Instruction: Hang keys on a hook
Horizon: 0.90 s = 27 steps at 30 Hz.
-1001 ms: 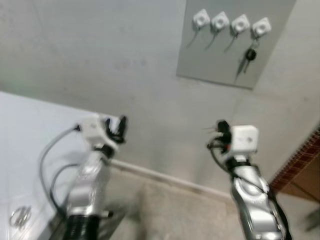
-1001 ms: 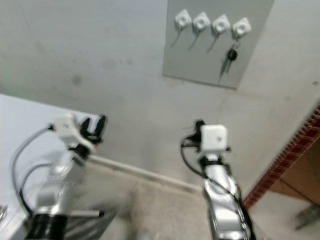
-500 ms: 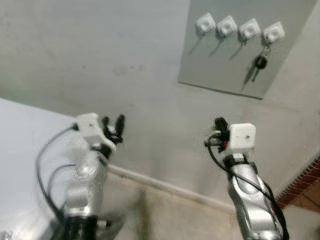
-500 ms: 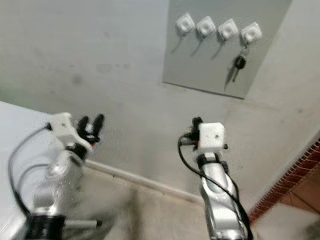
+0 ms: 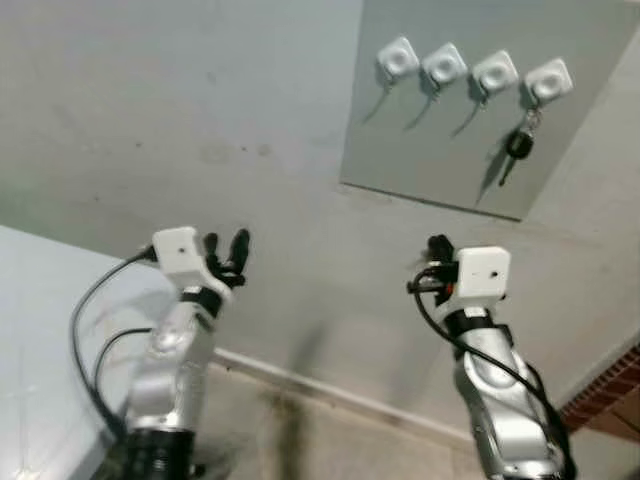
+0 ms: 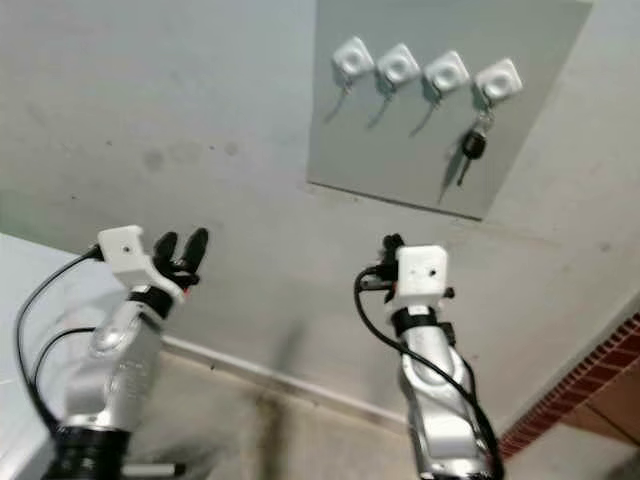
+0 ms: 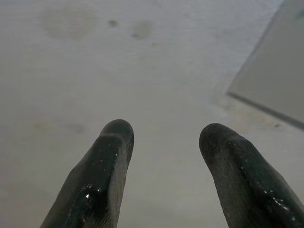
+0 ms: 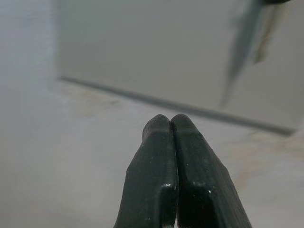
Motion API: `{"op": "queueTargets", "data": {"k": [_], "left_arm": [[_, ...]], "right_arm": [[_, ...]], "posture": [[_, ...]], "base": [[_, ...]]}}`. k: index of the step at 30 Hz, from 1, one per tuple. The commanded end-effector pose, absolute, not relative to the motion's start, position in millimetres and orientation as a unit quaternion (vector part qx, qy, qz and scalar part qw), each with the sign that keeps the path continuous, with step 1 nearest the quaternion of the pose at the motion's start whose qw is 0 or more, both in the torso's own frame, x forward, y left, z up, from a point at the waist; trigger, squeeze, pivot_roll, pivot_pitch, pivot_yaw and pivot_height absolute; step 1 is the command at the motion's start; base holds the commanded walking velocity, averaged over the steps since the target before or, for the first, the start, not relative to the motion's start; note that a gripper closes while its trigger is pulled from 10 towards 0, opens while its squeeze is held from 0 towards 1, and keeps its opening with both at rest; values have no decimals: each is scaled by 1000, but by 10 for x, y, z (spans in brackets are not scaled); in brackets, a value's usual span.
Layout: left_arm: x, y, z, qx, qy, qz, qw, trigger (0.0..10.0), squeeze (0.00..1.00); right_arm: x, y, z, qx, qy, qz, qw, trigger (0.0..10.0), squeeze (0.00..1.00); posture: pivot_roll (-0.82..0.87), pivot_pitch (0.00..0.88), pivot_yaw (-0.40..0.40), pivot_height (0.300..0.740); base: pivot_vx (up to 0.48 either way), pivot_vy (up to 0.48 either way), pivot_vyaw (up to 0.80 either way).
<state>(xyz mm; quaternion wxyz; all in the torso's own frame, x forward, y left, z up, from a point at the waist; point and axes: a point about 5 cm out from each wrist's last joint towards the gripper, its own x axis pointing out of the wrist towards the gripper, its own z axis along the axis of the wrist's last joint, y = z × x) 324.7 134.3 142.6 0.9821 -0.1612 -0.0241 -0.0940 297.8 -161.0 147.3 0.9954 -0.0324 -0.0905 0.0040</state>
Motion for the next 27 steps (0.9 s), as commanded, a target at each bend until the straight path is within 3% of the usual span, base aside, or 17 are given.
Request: {"op": "queueTargets", "data": {"k": [1, 11, 21, 27], "left_arm": [[3257, 1439, 1478, -151, -33, -83, 985, 10000, 0], [3250, 1417, 1460, -155, -26, -86, 984, 10000, 0], [3227, 1297, 1530, -145, -40, -121, 981, 10000, 0], [3193, 954, 1716, -112, -63, -216, 968, 10000, 0]], "right_arm": [[2990, -1543, 1531, -26, -102, 13, 994, 10000, 0], [2989, -1544, 1533, -27, -102, 13, 994, 10000, 0], [2995, -1526, 1533, -28, -101, 19, 994, 10000, 0], [3017, -1437, 1563, -20, -104, 51, 993, 10000, 0]], "posture": [[81, 64, -12, 740], [80, 64, -12, 740], [79, 71, -14, 740], [84, 78, -17, 740]], "base": [[341, 0, 0], [334, 0, 0], [0, 0, 0], [0, 0, 0]]}}
